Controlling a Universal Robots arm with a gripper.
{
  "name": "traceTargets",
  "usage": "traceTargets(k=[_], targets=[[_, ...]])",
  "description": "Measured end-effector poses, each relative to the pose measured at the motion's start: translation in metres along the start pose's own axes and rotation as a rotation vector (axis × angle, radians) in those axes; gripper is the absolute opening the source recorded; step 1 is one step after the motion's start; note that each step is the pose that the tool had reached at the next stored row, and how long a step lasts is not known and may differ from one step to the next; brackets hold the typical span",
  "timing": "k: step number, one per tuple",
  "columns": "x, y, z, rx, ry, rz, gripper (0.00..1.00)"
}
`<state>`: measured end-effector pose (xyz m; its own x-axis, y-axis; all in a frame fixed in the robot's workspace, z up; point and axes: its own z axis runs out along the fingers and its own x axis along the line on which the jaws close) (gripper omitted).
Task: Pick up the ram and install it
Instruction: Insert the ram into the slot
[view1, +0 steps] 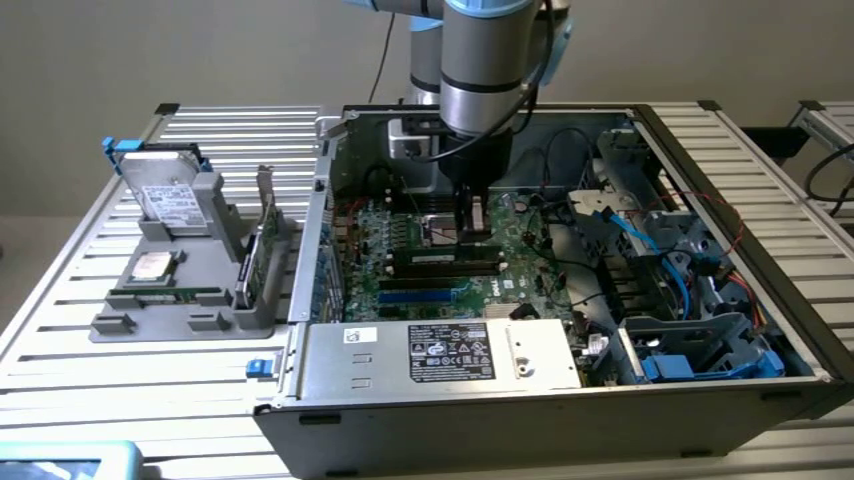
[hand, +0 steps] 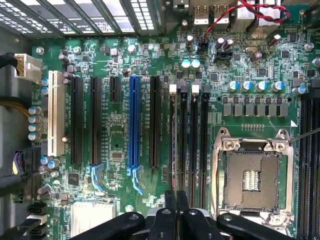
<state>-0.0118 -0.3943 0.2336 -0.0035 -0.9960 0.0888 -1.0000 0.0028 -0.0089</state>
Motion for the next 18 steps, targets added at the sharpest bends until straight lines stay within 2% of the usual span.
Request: traceTargets(k=[11,18], targets=[[-0.0001,0.0000,0.0020,0.0000,0.0012,0.000,0.12],[-0.0001,0.0000,0.0021,0.0009,0.0041,0.003,0.12]])
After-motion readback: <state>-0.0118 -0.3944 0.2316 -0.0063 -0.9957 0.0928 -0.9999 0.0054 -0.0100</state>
